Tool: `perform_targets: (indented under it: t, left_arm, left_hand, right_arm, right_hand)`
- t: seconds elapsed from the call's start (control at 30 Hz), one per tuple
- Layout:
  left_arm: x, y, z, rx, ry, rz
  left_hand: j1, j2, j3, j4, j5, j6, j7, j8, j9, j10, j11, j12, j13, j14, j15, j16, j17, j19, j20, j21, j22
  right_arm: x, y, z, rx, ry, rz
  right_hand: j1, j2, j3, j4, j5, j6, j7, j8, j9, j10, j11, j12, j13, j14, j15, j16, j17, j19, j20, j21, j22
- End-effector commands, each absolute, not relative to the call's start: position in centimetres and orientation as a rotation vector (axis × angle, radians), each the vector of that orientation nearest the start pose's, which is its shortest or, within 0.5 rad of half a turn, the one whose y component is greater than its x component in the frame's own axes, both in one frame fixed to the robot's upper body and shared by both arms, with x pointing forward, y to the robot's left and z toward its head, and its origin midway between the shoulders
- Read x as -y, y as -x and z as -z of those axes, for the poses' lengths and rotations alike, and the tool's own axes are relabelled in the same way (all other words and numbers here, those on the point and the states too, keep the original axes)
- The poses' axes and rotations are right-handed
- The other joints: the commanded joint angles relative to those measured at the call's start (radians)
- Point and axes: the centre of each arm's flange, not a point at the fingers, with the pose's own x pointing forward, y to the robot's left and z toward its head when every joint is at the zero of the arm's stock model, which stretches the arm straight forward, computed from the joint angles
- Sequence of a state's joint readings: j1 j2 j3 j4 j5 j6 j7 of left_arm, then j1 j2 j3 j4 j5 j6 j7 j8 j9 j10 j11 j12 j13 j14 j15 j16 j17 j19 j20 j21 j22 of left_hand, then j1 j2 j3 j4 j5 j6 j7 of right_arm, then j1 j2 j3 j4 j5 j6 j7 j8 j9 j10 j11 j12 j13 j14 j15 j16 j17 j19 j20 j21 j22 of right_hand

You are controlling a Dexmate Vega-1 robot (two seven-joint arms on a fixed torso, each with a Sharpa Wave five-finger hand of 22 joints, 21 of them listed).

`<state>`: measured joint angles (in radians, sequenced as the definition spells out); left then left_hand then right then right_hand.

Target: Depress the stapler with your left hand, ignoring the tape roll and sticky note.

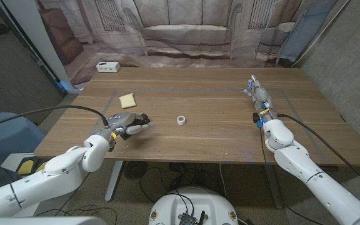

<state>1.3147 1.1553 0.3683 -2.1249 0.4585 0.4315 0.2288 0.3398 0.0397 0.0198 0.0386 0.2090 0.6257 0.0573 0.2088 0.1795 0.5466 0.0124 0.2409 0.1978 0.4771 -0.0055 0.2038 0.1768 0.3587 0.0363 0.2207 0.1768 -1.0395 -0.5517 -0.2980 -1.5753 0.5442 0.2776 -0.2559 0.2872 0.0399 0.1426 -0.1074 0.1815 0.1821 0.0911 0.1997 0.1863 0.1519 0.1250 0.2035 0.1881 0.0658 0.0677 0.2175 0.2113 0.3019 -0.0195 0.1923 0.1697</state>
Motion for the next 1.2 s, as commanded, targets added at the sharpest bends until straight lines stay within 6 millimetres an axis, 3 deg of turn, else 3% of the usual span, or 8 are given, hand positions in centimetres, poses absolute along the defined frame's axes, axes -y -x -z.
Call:
perform_targets:
  t: [0.03,1.2]
  left_arm:
    - [-30.5,-51.0,8.3,0.423,-1.511,-0.115]
    - [-30.0,-52.9,8.9,0.283,-1.560,-0.002]
  left_hand:
    - [0.004,0.012,0.006,-0.002,0.000,0.011,-0.003,0.003,0.003,0.014,0.002,0.007,0.003,0.013,-0.001,-0.002,0.003,0.011,-0.002,-0.002,0.003]
    - [0.010,0.019,0.006,-0.005,-0.003,0.039,0.011,0.002,0.003,0.042,0.010,0.006,0.003,0.054,0.010,0.004,0.003,0.045,0.002,0.002,0.004]
  right_arm:
    - [29.8,-59.5,4.3,0.652,-0.039,-0.002]
    - [30.3,-59.5,4.2,0.646,-0.033,0.006]
  right_hand:
    - [0.003,0.011,0.000,-0.007,0.003,0.006,0.002,-0.003,0.002,0.009,0.005,-0.002,0.005,0.002,0.007,-0.005,0.003,0.001,0.001,0.001,0.002]
    - [0.003,0.012,-0.001,-0.009,0.003,0.007,0.002,-0.004,0.002,0.010,0.007,-0.002,0.006,0.001,0.007,-0.006,0.003,0.000,0.003,0.001,0.002]
